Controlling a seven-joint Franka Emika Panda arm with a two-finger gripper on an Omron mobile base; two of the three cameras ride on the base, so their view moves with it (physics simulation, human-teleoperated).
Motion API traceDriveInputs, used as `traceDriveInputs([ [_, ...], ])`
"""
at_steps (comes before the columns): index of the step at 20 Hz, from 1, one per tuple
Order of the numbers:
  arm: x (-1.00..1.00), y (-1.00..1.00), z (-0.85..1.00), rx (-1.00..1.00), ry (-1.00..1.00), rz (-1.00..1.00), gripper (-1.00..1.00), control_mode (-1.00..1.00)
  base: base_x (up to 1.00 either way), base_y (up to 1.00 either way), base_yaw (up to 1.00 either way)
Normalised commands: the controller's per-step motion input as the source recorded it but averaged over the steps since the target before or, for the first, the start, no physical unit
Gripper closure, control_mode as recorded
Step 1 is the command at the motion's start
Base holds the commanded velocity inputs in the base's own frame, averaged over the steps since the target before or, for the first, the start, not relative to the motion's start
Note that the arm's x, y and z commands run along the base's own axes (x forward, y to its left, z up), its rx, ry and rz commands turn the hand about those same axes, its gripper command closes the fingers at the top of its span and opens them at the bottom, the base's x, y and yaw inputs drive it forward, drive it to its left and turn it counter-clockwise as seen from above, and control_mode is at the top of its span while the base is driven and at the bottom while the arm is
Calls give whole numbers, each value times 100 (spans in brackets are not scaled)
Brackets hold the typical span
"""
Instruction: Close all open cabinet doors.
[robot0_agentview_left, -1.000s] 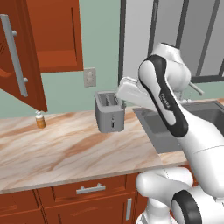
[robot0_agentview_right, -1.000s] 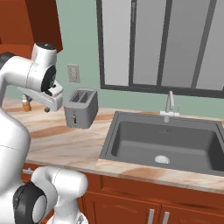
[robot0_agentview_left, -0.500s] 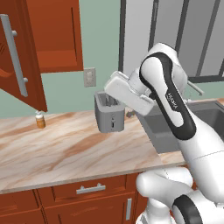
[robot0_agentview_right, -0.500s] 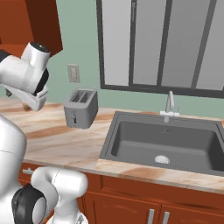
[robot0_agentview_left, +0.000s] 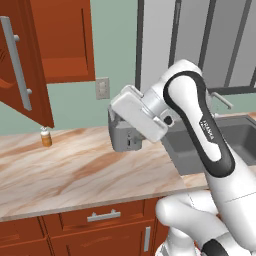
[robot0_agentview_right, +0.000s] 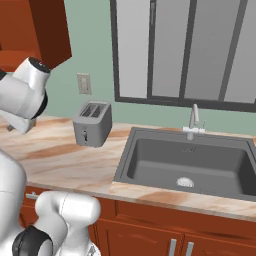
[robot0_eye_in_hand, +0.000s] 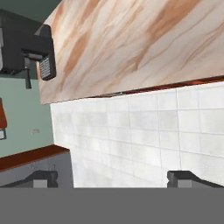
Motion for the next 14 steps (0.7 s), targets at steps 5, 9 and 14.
traceDriveInputs([
  [5,-31,30,7,9,6,0,-100,-100,0,0,0],
  [9,-30,38,9,6,15,0,-100,-100,0,0,0],
  [14,-14,33,9,8,5,0,-100,-100,0,0,0],
])
